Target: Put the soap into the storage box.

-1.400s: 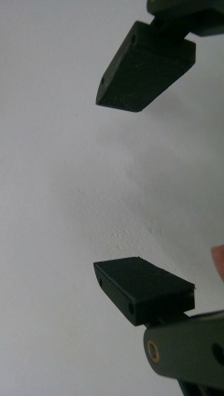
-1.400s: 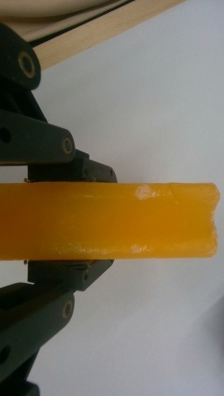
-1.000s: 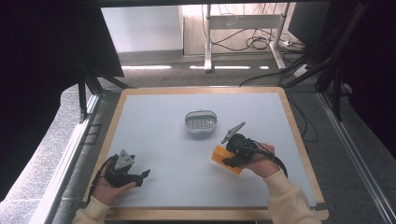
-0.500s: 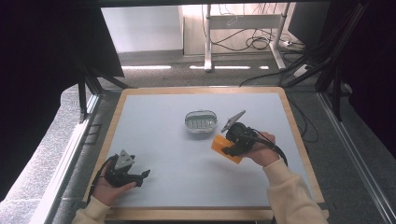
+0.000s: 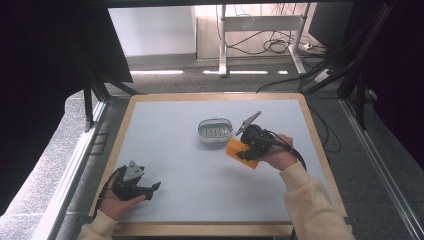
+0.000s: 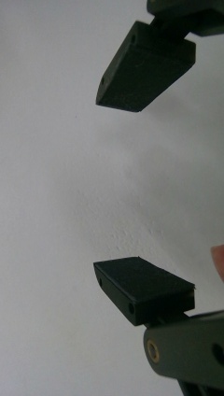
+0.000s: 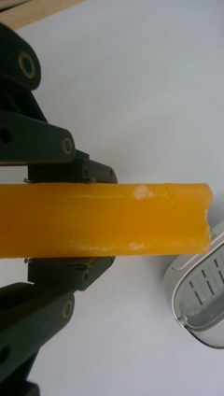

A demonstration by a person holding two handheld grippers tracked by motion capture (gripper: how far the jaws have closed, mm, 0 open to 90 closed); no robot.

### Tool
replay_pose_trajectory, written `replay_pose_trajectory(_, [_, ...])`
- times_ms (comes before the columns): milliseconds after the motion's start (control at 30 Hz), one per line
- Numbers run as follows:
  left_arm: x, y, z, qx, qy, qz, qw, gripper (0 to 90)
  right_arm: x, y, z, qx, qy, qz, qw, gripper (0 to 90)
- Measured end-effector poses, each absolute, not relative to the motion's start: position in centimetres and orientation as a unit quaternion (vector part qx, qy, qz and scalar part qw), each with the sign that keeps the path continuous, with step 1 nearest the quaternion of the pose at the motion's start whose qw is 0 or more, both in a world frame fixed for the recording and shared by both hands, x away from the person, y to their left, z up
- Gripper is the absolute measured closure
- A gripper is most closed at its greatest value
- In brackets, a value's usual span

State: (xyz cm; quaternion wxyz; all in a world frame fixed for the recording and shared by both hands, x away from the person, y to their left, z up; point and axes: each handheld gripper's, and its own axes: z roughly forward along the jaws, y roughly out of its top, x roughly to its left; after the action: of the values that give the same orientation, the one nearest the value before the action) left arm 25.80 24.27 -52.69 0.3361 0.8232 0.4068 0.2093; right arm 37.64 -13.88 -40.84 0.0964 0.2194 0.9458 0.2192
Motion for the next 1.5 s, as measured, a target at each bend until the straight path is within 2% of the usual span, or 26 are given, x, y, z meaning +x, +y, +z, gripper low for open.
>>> replay_pose_trajectory(867, [25.8,24.3,-52.7,0.824,0.407,0.209,0.336,17.9,40.4,-13.4,-39.7,0.193,0.949,0.234,0.091,61.7])
replay_pose_trajectory(1500, [25.9,24.3,-52.7,0.824,0.406,0.208,0.336,17.9,42.9,-11.3,-39.7,0.173,0.954,0.226,0.091,61.8])
